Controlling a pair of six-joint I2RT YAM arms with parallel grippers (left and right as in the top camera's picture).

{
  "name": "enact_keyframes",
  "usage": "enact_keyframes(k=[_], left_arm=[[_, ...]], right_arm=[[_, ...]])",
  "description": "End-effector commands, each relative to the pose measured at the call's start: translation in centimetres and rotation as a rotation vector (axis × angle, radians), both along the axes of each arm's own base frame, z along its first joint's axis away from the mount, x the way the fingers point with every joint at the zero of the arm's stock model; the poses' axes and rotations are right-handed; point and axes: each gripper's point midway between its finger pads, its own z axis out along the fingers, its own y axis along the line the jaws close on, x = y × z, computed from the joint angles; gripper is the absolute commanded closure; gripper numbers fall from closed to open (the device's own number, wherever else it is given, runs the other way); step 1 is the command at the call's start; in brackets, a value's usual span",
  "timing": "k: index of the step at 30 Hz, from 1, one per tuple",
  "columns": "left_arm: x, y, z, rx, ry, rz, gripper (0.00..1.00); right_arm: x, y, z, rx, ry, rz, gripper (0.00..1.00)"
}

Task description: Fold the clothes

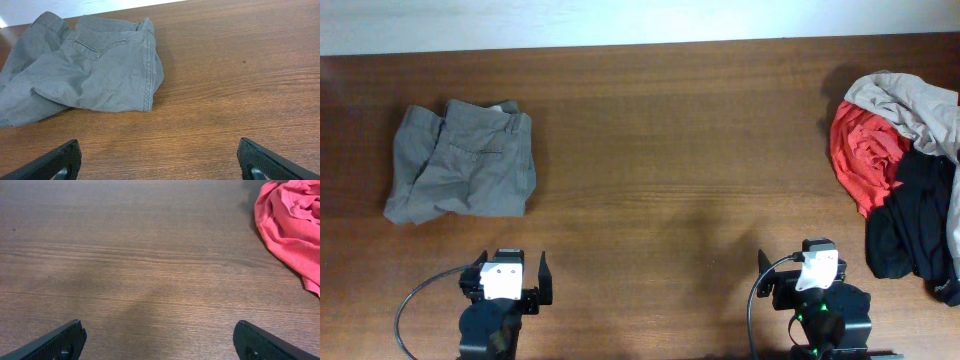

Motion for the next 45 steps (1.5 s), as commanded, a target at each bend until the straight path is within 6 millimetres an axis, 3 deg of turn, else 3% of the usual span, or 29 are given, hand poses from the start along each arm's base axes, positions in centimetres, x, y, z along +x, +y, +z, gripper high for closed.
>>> enact_keyframes(k=[1,31,34,40,45], left_arm=[[0.0,-0.1,-0.1,0.011,-0.002,-0.013,0.01],[0.0,-0.1,-0.1,0.011,-0.002,-0.013,0.01],[0.5,-0.3,1.1,0.002,-0.053,-0.019,0.01],[0.4,-5.5,3.8,-0.102,-0.155,-0.307,0.01],[0.6,-6.5,6.5,-0.119,-0.262,-0.365,0.01]], right_arm=[[0.0,0.0,0.1,0.004,-0.006,-0.002,0.01],[0.0,0.0,0.1,0.004,-0.007,-0.002,0.01],[0.5,0.2,1.1,0.012,-0.054,0.013,0.01],[-0.1,5.7,3.3,0.328,-0.078,0.228,0.01],[-0.1,6.2,4.0,0.406,-0.081,0.236,0.01]])
